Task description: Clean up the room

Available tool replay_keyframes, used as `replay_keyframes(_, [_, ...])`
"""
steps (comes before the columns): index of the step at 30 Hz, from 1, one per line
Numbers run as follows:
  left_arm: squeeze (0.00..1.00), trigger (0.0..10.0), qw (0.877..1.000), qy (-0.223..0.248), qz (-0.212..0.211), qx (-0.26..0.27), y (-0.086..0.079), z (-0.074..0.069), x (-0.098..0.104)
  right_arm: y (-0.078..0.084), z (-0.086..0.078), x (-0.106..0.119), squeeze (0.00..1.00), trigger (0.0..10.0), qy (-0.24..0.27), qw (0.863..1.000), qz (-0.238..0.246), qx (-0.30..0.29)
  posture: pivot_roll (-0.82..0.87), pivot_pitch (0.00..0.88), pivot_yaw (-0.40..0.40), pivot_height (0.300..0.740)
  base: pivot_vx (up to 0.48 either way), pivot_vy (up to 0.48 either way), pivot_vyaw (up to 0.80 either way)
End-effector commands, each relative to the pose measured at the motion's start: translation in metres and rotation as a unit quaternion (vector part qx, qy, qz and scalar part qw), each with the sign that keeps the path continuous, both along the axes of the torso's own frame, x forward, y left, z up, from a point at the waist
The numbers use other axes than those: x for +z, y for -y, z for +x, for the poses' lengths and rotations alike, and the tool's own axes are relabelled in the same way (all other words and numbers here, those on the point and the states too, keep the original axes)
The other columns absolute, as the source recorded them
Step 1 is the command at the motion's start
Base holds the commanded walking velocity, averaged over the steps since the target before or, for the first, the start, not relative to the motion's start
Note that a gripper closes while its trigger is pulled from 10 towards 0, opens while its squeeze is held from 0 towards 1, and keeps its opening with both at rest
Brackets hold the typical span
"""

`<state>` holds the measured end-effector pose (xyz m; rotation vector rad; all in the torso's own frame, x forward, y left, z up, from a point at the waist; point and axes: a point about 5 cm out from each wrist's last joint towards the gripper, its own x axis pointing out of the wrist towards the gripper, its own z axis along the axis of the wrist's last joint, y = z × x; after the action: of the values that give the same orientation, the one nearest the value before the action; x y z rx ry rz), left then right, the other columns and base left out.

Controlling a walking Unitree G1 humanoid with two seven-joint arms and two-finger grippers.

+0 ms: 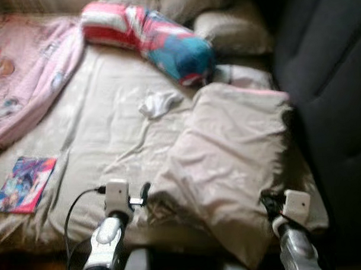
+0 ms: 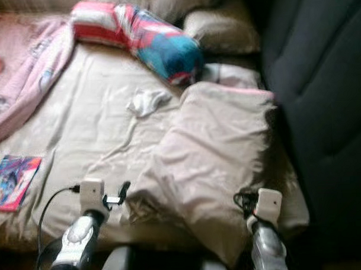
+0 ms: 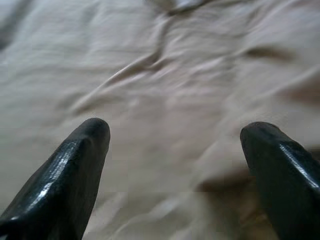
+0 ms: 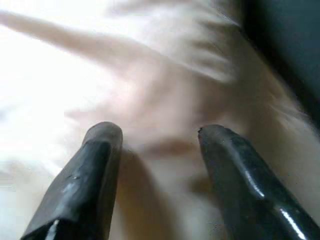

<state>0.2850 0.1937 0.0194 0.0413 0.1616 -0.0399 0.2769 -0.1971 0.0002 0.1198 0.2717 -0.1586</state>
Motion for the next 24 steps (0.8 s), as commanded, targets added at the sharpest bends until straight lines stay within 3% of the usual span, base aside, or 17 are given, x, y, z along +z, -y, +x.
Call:
replay_keyframes(1, [0.0,10.0,1.0,-0.015,-0.003,-0.003,0.003,-0.006,-0.007,0.009,-0.012,-0.009,0.0,10.0,-0.018,1.0,0.006,-0.016,0.05,0.196,-0.042,0.646,0.0,0.0,0.0])
replay_keyframes(2, [0.0,10.0,1.0,-0.015,-0.003,-0.003,0.003,-0.006,-0.007,0.009,-0.011,-0.008,0.17,10.0,-0.014,1.0,0.014,-0.014,0.05,0.196,-0.042,0.646,0.0,0.0,0.0])
replay_keyframes(3, [0.0,10.0,1.0,-0.014,-0.003,-0.004,0.003,-0.006,-0.007,0.009,-0.009,-0.006,0.86,10.0,-0.007,0.999,0.03,-0.013,0.05,0.198,-0.04,0.646,0.0,0.0,0.0])
replay_keyframes(4, [0.0,10.0,1.0,-0.014,-0.003,-0.004,0.003,-0.006,-0.007,0.008,-0.007,-0.005,1.0,10.0,-0.003,0.999,0.04,-0.011,0.05,0.198,-0.039,0.646,0.0,0.0,0.0])
replay_keyframes(13, [0.0,10.0,1.0,-0.012,-0.002,-0.008,0.003,-0.005,-0.006,0.015,0.002,0.008,1.0,10.0,0.034,0.998,0.05,-0.01,0.04,0.204,-0.039,0.646,0.0,0.0,0.0])
replay_keyframes(19, [0.0,10.0,1.0,-0.013,-0.001,-0.009,0.004,-0.006,-0.006,0.011,0.002,0.007,1.0,10.0,0.04,0.994,0.1,-0.001,0.04,0.213,-0.036,0.646,0.0,0.0,0.0])
replay_keyframes(24, [0.0,10.0,1.0,-0.015,0.002,-0.009,0.003,-0.006,-0.007,0.012,0.006,0.011,1.0,10.0,0.043,0.994,0.094,0.017,0.04,0.214,-0.034,0.646,0.0,0.0,0.0])
